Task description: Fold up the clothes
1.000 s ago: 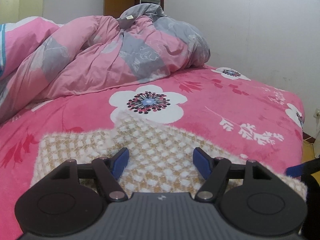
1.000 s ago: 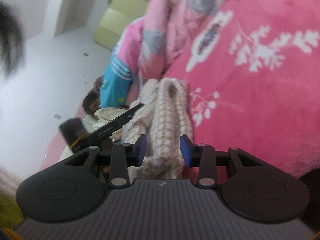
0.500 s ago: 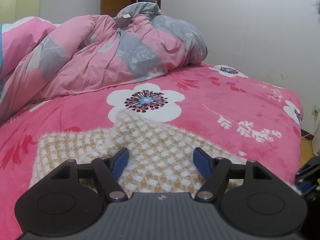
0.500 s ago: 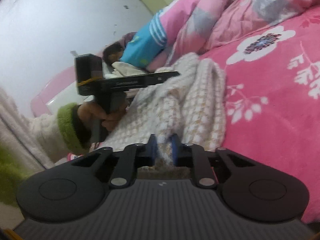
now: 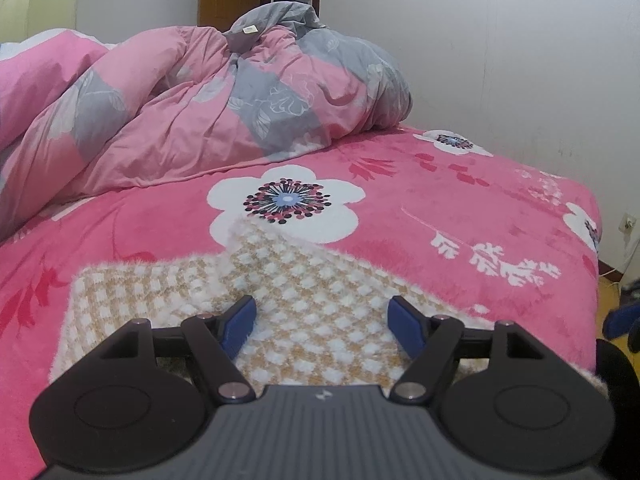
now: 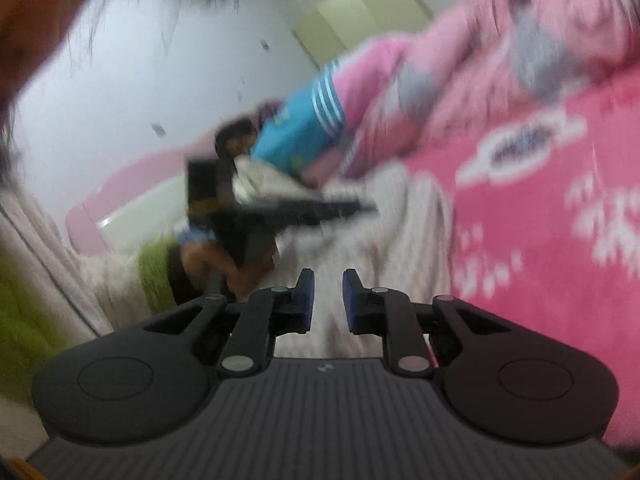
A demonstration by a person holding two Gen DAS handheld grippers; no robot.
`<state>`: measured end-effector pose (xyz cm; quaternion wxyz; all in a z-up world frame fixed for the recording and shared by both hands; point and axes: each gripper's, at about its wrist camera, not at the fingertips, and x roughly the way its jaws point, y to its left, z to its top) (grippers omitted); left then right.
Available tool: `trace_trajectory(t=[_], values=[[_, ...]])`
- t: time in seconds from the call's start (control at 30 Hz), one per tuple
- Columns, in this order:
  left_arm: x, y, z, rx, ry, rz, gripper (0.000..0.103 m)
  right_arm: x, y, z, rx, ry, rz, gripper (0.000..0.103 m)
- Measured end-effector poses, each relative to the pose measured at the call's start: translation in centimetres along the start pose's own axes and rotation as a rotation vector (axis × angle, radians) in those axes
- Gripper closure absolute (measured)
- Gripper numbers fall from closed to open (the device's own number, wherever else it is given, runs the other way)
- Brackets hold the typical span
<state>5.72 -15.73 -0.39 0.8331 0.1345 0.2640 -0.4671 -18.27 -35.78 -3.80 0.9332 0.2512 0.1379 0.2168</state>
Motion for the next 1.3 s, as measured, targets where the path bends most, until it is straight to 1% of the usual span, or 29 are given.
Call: trace_trajectory(t=[0.07, 0.17, 0.2, 0.27, 0.33, 0.43, 0.5, 0.53, 0.6, 0.67, 0.73, 0.8, 0.9, 0.93, 1.0, 1.03, 1.1, 1.17, 1.2, 1.27, 1.3], values=[[-0.5, 0.1, 0.0, -0.006, -0.012, 0.002, 0.028, 1.2, 0.2, -0.2, -0.026, 0.039, -0.035, 0.089], [-3.0, -0.2, -0.2, 0.008, -0.057, 0.036, 0.028, 2.9, 0.6, -0.4, -0.066, 0.098, -0.088, 0.091], [-4.5, -0.5, -0.6, 0.009, -0.079, 0.031, 0.028, 3.5, 0.7, -0.5, -0.079, 0.118, -0.106, 0.093], [-7.7, -1.2, -1.5, 0.013, -0.109, 0.02, 0.023, 4.7, 0.9, -0.7, -0.105, 0.157, -0.141, 0.096], [-10.9, -2.1, -2.8, 0.016, -0.127, 0.018, 0.017, 5.9, 1.2, -0.9, -0.132, 0.196, -0.177, 0.096], [-15.2, -3.7, -5.6, -0.012, -0.138, 0.03, 0.011, 7.6, 1.5, -1.1, -0.167, 0.251, -0.229, 0.096], [-17.2, -5.1, -7.9, -0.045, -0.14, 0.025, 0.008, 7.7, 1.7, -1.2, -0.153, 0.25, -0.25, 0.097], [-17.7, -6.2, -9.1, -0.043, -0.13, 0.023, 0.008, 7.8, 1.8, -1.2, -0.146, 0.25, -0.26, 0.097], [-17.7, -8.5, -11.3, 0.013, -0.101, 0.056, 0.008, 8.0, 2.0, -1.3, -0.131, 0.249, -0.281, 0.097], [-16.7, -11.2, -13.1, 0.118, -0.073, 0.145, 0.008, 8.1, 2.2, -1.3, -0.119, 0.248, -0.304, 0.096], [-15.7, -12.6, -14.5, 0.149, -0.094, 0.216, 0.009, 8.3, 2.8, -1.4, -0.131, 0.252, -0.336, 0.096], [-14.8, -13.3, -15.3, 0.153, -0.108, 0.272, 0.011, 8.4, 3.3, -1.5, -0.142, 0.254, -0.36, 0.096], [-13.4, -12.7, -15.5, 0.14, -0.121, 0.388, 0.018, 8.5, 3.7, -1.6, -0.144, 0.254, -0.389, 0.096], [-13.0, -12.5, -15.6, 0.137, -0.125, 0.422, 0.018, 8.6, 3.8, -1.6, -0.147, 0.255, -0.395, 0.096], [-12.4, -12.6, -15.8, 0.155, -0.137, 0.445, 0.016, 8.7, 4.1, -1.6, -0.149, 0.257, -0.408, 0.096], [-12.1, -12.8, -15.8, 0.17, -0.14, 0.458, 0.014, 8.7, 4.2, -1.6, -0.15, 0.258, -0.414, 0.096], [-11.0, -13.5, -16.0, 0.22, -0.142, 0.497, 0.011, 8.9, 4.3, -1.6, -0.154, 0.259, -0.424, 0.096], [-10.9, -13.6, -16.1, 0.229, -0.145, 0.497, 0.009, 8.9, 4.4, -1.7, -0.154, 0.258, -0.43, 0.096], [-10.8, -13.7, -16.1, 0.234, -0.146, 0.497, 0.009, 8.9, 4.5, -1.7, -0.153, 0.257, -0.432, 0.096], [-10.8, -13.8, -16.1, 0.239, -0.148, 0.494, 0.013, 8.9, 4.5, -1.6, -0.15, 0.257, -0.433, 0.096], [-11.5, -13.5, -16.1, 0.222, -0.142, 0.475, 0.018, 8.9, 4.5, -1.6, -0.151, 0.259, -0.433, 0.096]])
